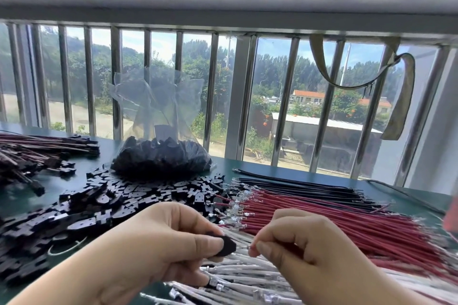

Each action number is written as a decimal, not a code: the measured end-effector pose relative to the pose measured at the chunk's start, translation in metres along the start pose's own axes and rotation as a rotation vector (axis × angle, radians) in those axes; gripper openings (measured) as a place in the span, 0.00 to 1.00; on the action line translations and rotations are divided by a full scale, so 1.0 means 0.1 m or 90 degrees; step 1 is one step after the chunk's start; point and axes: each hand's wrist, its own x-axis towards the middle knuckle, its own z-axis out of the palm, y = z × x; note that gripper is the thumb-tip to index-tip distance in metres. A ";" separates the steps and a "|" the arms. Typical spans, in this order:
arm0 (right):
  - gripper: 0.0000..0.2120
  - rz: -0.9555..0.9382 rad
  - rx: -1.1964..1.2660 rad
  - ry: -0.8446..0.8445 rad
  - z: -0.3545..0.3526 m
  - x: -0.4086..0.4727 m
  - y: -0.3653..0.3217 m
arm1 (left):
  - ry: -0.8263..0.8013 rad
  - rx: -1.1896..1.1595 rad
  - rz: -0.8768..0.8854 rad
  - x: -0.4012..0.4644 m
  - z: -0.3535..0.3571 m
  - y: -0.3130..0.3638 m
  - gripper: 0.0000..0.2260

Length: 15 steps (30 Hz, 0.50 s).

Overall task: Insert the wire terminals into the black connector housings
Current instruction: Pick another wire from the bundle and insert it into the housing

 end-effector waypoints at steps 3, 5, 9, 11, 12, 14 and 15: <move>0.04 -0.041 0.006 0.049 0.02 -0.04 0.02 | 0.015 -0.010 -0.006 0.01 0.08 0.00 0.14; 0.04 -0.048 0.023 0.092 0.05 -0.05 0.02 | 0.024 -0.075 -0.009 0.01 0.13 0.01 0.16; 0.06 -0.062 0.029 0.074 0.08 -0.02 -0.01 | 0.044 -0.091 0.005 0.00 0.17 0.03 0.16; 0.07 -0.052 0.048 0.062 0.07 -0.02 -0.02 | 0.046 -0.076 0.012 -0.02 0.17 0.03 0.14; 0.06 -0.051 0.055 0.056 0.06 -0.01 -0.03 | 0.045 -0.074 0.016 -0.03 0.18 0.04 0.13; 0.05 -0.052 0.064 0.062 0.06 -0.01 -0.05 | 0.049 -0.083 0.018 -0.02 0.21 0.05 0.10; 0.05 -0.045 0.066 0.070 0.06 -0.02 -0.05 | 0.057 -0.096 0.017 -0.01 0.23 0.06 0.09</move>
